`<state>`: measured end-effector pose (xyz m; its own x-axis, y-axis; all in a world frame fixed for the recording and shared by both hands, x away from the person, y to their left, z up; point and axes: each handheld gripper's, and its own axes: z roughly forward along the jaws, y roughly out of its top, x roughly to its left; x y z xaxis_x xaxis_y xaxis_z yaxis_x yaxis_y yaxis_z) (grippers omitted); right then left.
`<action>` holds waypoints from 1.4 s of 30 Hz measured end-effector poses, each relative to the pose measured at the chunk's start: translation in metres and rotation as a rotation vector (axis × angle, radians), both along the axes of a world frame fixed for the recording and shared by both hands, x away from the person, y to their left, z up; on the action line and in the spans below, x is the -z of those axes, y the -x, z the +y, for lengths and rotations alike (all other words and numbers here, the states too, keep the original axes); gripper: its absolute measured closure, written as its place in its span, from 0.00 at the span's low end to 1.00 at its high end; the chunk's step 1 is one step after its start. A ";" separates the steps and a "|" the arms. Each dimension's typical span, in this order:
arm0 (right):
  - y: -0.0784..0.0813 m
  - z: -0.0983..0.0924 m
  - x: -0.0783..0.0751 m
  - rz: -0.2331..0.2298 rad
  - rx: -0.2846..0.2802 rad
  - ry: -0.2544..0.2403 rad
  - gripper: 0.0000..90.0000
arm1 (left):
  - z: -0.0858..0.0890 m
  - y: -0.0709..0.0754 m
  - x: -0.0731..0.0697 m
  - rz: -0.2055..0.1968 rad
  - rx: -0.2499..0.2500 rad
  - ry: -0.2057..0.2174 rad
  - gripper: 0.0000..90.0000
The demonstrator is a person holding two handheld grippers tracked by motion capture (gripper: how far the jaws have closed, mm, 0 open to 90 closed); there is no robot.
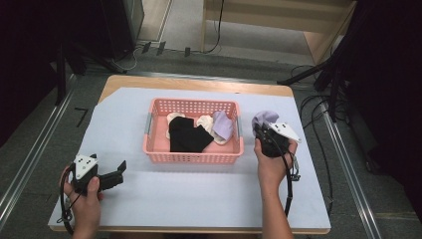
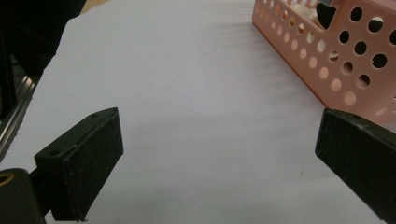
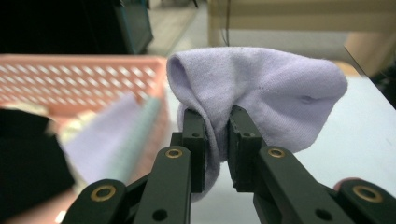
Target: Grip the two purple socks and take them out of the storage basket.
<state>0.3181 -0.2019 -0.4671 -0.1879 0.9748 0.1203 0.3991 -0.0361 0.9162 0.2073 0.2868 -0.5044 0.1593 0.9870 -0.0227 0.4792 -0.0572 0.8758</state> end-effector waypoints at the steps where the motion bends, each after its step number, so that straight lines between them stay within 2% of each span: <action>1: 0.001 -0.008 0.008 0.027 0.019 0.002 0.88 | 0.000 0.000 0.000 -0.001 -0.001 0.002 0.02; 3: 0.002 -0.012 0.012 0.039 0.030 0.001 0.88 | 0.000 0.000 0.000 0.001 -0.002 0.001 0.02; 4: 0.003 -0.019 0.018 0.064 0.048 0.004 0.88 | 0.000 0.000 0.000 0.001 -0.002 0.000 0.02; 6: 0.004 -0.022 0.021 0.066 0.047 -0.002 0.86 | 0.000 0.000 0.000 0.002 0.000 -0.001 0.02; 9: 0.007 -0.027 0.024 0.085 0.078 -0.036 0.76 | 0.000 0.000 0.000 0.001 -0.001 -0.001 0.02; 10: 0.009 -0.029 0.023 0.083 0.091 -0.067 0.69 | 0.000 0.000 0.000 0.001 -0.002 -0.002 0.02; 11: 0.009 -0.029 0.023 0.083 0.091 -0.067 0.69 | 0.000 0.000 0.000 0.000 -0.003 -0.003 0.02; 12: 0.011 -0.027 0.019 0.062 0.108 -0.091 0.61 | 0.000 0.000 0.000 0.000 -0.003 -0.004 0.02; 18: 0.012 -0.020 0.009 0.020 0.084 -0.116 0.57 | 0.000 0.000 0.000 0.000 -0.001 -0.003 0.02; 25: 0.009 0.005 -0.008 0.006 0.020 -0.129 0.57 | 0.000 0.000 0.000 0.000 0.000 -0.002 0.02; 26: 0.006 0.015 -0.013 -0.006 -0.010 -0.118 0.57 | 0.000 0.000 0.000 -0.003 -0.002 0.000 0.02; 28: 0.005 0.021 -0.014 -0.010 -0.022 -0.114 0.57 | 0.000 0.000 0.000 -0.002 -0.001 -0.001 0.02; 35: -0.004 0.061 -0.022 0.024 -0.120 -0.069 0.57 | 0.000 0.000 0.000 -0.001 0.000 0.002 0.02; 36: -0.008 0.071 -0.022 0.044 -0.135 -0.055 0.57 | 0.000 0.000 0.000 -0.001 0.001 0.003 0.02; 42: -0.019 0.091 -0.015 0.098 -0.164 -0.006 0.57 | 0.000 0.000 0.000 -0.001 0.000 0.006 0.02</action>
